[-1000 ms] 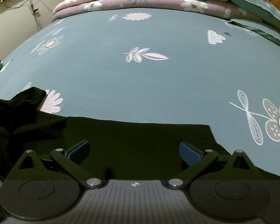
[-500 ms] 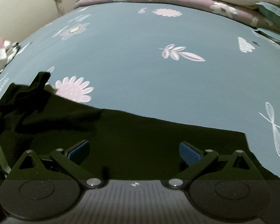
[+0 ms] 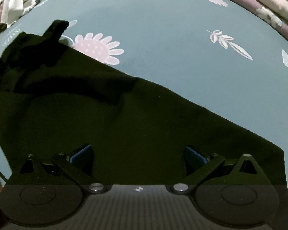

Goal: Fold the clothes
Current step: 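Fold the waistband over the shorts with the left gripper and open it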

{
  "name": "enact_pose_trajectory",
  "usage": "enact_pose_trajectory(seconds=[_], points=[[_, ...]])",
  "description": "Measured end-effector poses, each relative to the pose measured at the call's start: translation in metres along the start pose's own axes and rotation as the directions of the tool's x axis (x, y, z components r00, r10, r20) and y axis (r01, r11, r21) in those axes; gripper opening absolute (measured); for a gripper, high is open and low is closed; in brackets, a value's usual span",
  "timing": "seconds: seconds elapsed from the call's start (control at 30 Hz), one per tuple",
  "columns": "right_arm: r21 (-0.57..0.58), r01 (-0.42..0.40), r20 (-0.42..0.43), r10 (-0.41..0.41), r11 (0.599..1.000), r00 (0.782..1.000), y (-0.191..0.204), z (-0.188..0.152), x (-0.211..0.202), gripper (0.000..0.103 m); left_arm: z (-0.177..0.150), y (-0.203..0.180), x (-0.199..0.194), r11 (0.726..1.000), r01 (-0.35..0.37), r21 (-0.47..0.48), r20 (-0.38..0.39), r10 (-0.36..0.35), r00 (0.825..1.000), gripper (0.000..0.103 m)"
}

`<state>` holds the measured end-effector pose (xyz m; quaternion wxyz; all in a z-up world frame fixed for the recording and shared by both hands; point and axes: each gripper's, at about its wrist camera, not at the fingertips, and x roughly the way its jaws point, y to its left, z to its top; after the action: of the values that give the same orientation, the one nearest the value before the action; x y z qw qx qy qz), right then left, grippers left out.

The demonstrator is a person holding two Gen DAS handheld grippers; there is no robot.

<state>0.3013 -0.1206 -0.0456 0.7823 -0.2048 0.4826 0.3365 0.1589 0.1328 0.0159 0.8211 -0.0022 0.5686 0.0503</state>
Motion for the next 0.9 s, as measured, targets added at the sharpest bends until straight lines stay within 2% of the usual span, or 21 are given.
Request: enact_pose_trajectory(seconds=[0.13, 0.23, 0.37, 0.43, 0.53, 0.6, 0.63, 0.67, 0.77, 0.83, 0.9], points=[[-0.002, 0.000, 0.004, 0.000, 1.000, 1.000, 0.001, 0.001, 0.001, 0.103, 0.020, -0.020, -0.010, 0.996, 0.038, 0.079, 0.087, -0.045, 0.995, 0.069], [0.000, -0.001, 0.007, 0.001, 1.000, 1.000, 0.001, 0.002, 0.000, 0.103, 0.033, -0.038, 0.002, 0.987, 0.025, 0.158, 0.114, -0.043, 0.993, 0.071], [0.000, 0.008, 0.001, -0.008, 1.000, 1.000, 0.002, 0.004, 0.001, 0.103, 0.040, -0.055, 0.026, 0.977, -0.033, 0.212, 0.133, 0.004, 0.991, 0.071], [0.001, 0.009, 0.001, -0.009, 1.000, 1.000, 0.002, 0.004, 0.000, 0.103, 0.043, -0.062, 0.037, 0.967, -0.095, 0.238, 0.143, 0.062, 0.988, 0.071], [-0.002, 0.008, 0.007, -0.008, 1.000, 1.000, 0.002, 0.003, 0.001, 0.103, 0.046, -0.070, 0.047, 0.948, -0.151, 0.279, 0.168, 0.107, 0.980, 0.068], [-0.003, 0.007, 0.009, -0.007, 1.000, 1.000, 0.002, 0.003, 0.001, 0.103, 0.049, -0.074, 0.054, 0.929, -0.213, 0.304, 0.163, 0.169, 0.972, 0.058], [-0.002, 0.006, 0.010, -0.006, 1.000, 1.000, 0.002, 0.002, 0.001, 0.103, 0.050, -0.075, 0.057, 0.922, -0.225, 0.314, 0.154, 0.184, 0.971, 0.050], [-0.002, 0.006, 0.010, -0.006, 1.000, 1.000, 0.002, 0.002, 0.001, 0.103, 0.052, -0.075, 0.059, 0.916, -0.236, 0.325, 0.145, 0.198, 0.969, 0.046], [0.000, 0.006, 0.014, -0.006, 1.000, 1.000, 0.001, 0.002, 0.001, 0.103, 0.051, -0.073, 0.059, 0.912, -0.251, 0.325, 0.121, 0.223, 0.967, 0.042], [0.001, 0.006, 0.017, -0.006, 1.000, 1.000, 0.001, 0.002, 0.001, 0.103, 0.050, -0.073, 0.058, 0.897, -0.294, 0.330, 0.118, 0.270, 0.956, 0.045], [0.006, 0.008, 0.016, -0.008, 1.000, 1.000, 0.001, 0.003, 0.002, 0.103, 0.053, -0.075, 0.061, 0.892, -0.305, 0.334, 0.122, 0.280, 0.952, 0.045]])
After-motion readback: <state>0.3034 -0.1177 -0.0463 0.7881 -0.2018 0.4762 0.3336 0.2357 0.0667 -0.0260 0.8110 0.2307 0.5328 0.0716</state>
